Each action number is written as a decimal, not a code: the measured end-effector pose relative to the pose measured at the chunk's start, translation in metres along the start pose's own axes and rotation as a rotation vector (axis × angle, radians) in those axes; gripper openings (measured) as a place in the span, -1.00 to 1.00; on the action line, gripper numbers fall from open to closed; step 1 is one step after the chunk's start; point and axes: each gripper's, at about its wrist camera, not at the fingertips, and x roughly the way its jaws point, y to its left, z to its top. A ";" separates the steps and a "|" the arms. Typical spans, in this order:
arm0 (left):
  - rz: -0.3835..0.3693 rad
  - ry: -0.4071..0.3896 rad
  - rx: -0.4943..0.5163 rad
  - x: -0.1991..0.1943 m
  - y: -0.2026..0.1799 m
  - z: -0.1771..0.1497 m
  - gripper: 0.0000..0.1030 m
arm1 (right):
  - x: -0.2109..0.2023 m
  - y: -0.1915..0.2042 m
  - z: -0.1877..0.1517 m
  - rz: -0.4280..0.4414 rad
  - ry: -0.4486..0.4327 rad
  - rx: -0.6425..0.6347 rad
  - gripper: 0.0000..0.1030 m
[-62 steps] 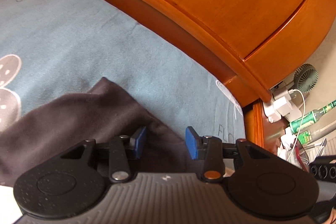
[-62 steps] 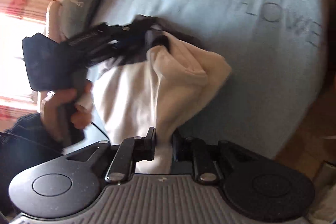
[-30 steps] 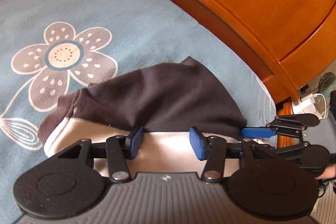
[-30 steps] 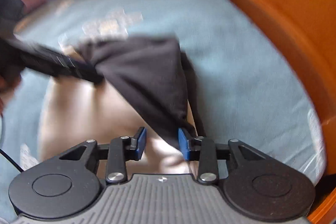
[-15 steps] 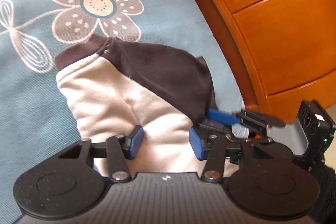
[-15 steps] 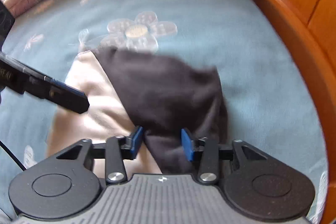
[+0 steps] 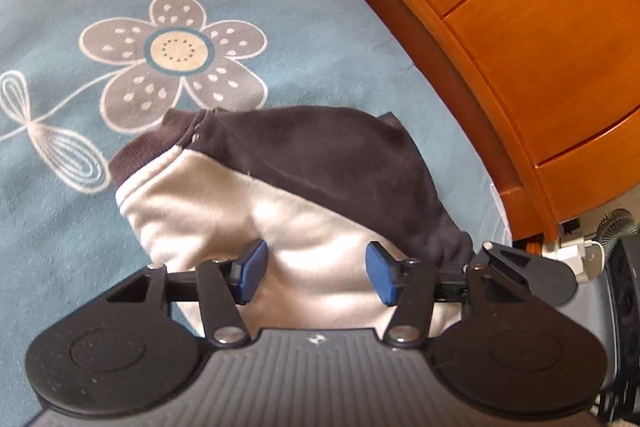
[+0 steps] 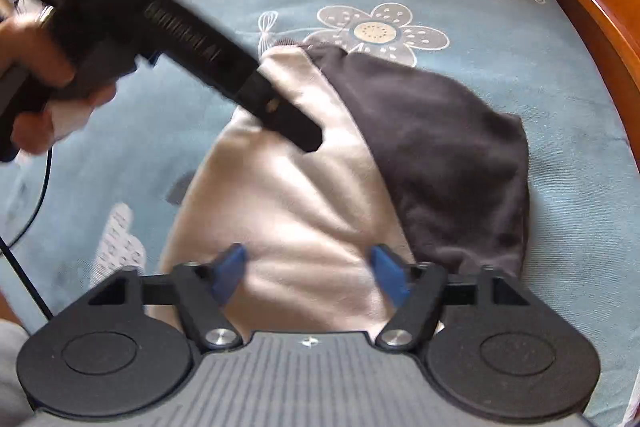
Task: Fold clothes
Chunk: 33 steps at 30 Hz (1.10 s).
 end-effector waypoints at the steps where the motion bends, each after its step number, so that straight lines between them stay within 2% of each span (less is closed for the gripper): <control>1: 0.014 -0.001 0.012 -0.003 -0.006 0.003 0.04 | 0.000 0.005 0.001 -0.021 0.014 -0.016 0.69; 3: 0.019 -0.035 0.056 -0.014 -0.015 0.004 0.05 | -0.008 0.010 0.006 -0.034 0.036 0.001 0.68; 5: 0.040 -0.094 0.130 -0.027 -0.023 0.002 0.13 | -0.020 0.010 0.010 -0.008 -0.007 0.063 0.67; 7: 0.086 -0.120 0.204 -0.029 -0.027 -0.002 0.20 | -0.023 0.012 0.011 0.009 -0.037 0.117 0.67; 8: 0.088 -0.101 0.216 -0.025 -0.025 -0.003 0.24 | -0.022 0.015 0.011 0.014 -0.038 0.137 0.67; 10: 0.084 -0.016 0.179 -0.009 -0.014 -0.007 0.23 | -0.021 0.022 0.010 0.010 -0.036 0.153 0.70; 11: 0.086 -0.004 0.170 -0.005 -0.010 -0.010 0.22 | -0.021 0.026 0.010 0.008 -0.036 0.160 0.73; 14: 0.037 -0.041 0.188 -0.022 -0.011 -0.009 0.23 | -0.020 0.036 0.008 0.000 -0.033 0.182 0.76; 16: 0.037 -0.063 0.180 -0.034 -0.010 -0.008 0.23 | -0.019 0.043 0.006 -0.005 -0.032 0.197 0.75; 19: 0.022 -0.056 0.155 -0.042 -0.005 -0.008 0.24 | -0.017 0.054 0.005 0.005 -0.027 0.206 0.75; 22: 0.029 -0.025 0.141 -0.037 -0.004 -0.010 0.25 | 0.007 0.059 -0.001 -0.009 0.037 0.223 0.78; 24: -0.010 -0.022 0.158 -0.038 -0.007 -0.011 0.25 | 0.010 0.058 -0.003 -0.016 0.035 0.221 0.77; 29: -0.062 -0.043 0.226 -0.029 -0.026 0.006 0.25 | -0.034 0.040 -0.001 -0.068 -0.072 0.257 0.76; 33: -0.124 -0.065 0.255 -0.006 -0.048 0.029 0.25 | -0.030 0.007 -0.026 -0.116 -0.049 0.326 0.76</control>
